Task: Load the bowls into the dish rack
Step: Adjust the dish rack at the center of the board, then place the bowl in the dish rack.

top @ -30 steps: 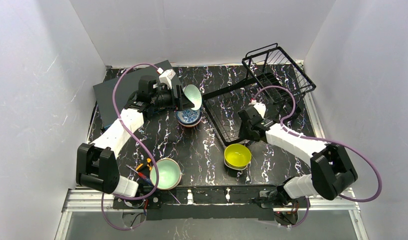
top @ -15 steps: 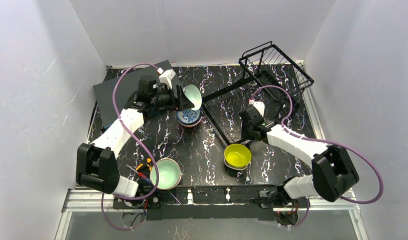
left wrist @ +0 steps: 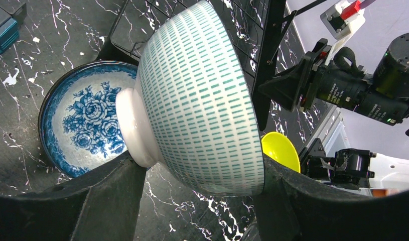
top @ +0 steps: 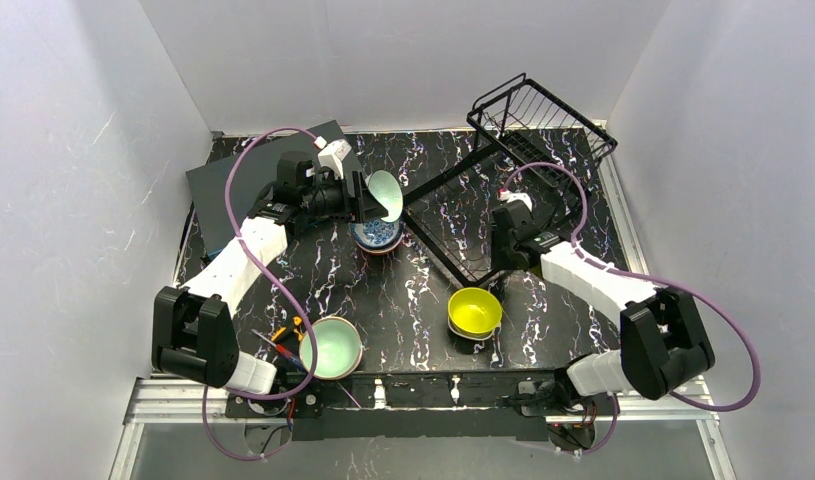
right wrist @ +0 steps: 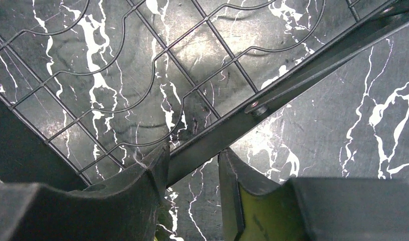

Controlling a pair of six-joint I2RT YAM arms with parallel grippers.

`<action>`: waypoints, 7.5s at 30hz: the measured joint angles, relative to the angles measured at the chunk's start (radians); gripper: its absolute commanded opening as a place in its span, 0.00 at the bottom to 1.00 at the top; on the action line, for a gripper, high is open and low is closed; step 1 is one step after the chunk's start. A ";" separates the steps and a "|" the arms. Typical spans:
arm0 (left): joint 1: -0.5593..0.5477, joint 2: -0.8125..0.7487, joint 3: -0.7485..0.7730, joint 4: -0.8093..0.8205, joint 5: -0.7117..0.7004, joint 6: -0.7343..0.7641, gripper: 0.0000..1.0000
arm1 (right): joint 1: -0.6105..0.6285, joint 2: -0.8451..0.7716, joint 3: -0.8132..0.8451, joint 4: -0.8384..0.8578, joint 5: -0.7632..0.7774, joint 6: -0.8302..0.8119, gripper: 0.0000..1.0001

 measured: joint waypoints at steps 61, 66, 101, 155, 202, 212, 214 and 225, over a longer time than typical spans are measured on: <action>-0.006 -0.006 0.000 -0.003 -0.008 0.007 0.00 | -0.180 0.103 0.014 0.073 -0.047 -0.061 0.01; -0.006 -0.006 0.000 -0.003 -0.008 0.007 0.00 | -0.186 0.148 0.064 0.066 -0.056 -0.087 0.03; -0.118 -0.006 0.000 -0.038 -0.027 0.052 0.00 | -0.177 -0.221 -0.032 0.182 -0.482 -0.091 0.99; -0.281 0.055 0.110 -0.195 -0.151 0.125 0.63 | 0.084 -0.114 0.053 0.129 -0.465 0.045 0.01; -0.182 0.246 0.176 0.076 0.026 -0.047 0.00 | -0.051 -0.342 -0.132 0.425 -0.715 0.318 0.99; -0.202 0.099 0.091 0.184 0.095 -0.070 0.00 | -0.051 -0.279 -0.184 0.757 -0.868 0.516 0.99; -0.202 0.099 0.083 0.203 0.108 -0.080 0.00 | -0.051 -0.275 -0.197 0.793 -0.878 0.534 0.99; -0.201 0.099 0.069 0.265 0.144 -0.130 0.00 | -0.052 -0.294 -0.205 0.904 -0.886 0.578 0.52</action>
